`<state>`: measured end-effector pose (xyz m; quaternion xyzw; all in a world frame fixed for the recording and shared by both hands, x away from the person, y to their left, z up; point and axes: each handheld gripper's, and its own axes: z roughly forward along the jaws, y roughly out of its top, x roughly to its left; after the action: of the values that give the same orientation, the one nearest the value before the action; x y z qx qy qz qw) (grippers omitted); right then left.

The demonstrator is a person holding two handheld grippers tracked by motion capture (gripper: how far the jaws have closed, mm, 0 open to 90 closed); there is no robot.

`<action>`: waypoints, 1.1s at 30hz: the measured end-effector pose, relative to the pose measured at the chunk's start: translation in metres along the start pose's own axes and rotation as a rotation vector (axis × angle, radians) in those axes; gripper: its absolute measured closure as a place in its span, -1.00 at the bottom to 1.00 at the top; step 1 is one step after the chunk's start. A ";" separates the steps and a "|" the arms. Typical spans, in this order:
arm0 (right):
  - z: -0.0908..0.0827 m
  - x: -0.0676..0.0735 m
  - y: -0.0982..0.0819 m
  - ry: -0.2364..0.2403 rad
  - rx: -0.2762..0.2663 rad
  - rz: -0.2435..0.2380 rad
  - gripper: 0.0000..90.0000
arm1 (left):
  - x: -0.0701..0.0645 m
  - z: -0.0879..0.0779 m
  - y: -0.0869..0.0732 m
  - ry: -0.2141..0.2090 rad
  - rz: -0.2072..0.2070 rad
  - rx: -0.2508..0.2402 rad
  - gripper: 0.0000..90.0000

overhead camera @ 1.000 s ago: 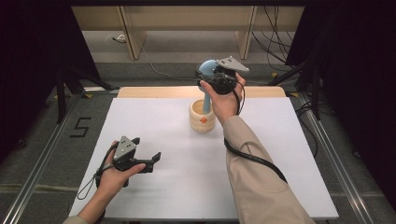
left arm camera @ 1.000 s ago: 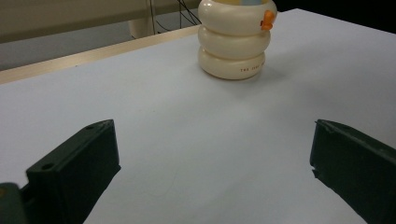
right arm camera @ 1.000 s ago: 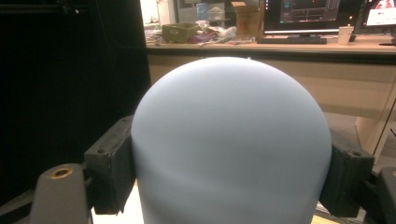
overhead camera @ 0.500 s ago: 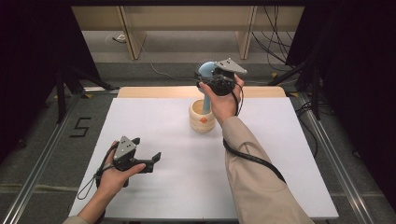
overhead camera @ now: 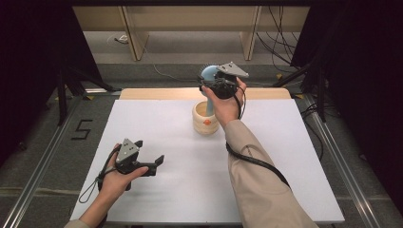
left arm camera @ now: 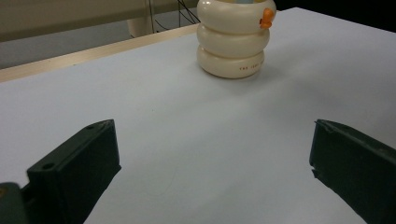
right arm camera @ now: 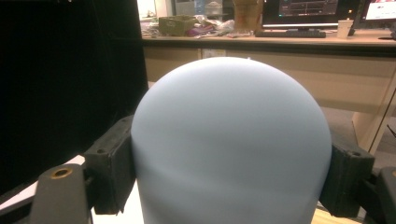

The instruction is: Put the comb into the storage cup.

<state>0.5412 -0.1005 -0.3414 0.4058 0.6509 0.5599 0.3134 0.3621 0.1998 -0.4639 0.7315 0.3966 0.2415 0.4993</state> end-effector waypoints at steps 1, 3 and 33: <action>0.001 0.000 -0.001 0.001 -0.002 0.002 -0.53 | 0.000 0.000 0.000 -0.001 0.000 -0.002 -0.97; 0.001 0.000 -0.001 0.001 -0.001 0.001 -0.53 | 0.000 0.000 0.000 -0.001 0.000 -0.001 -0.97; 0.010 0.001 -0.020 0.013 0.023 -0.016 -0.53 | -0.001 0.001 -0.001 -0.005 0.003 0.009 -0.97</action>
<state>0.5459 -0.0960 -0.3629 0.4005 0.6626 0.5523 0.3089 0.3619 0.1986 -0.4657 0.7349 0.3952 0.2387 0.4968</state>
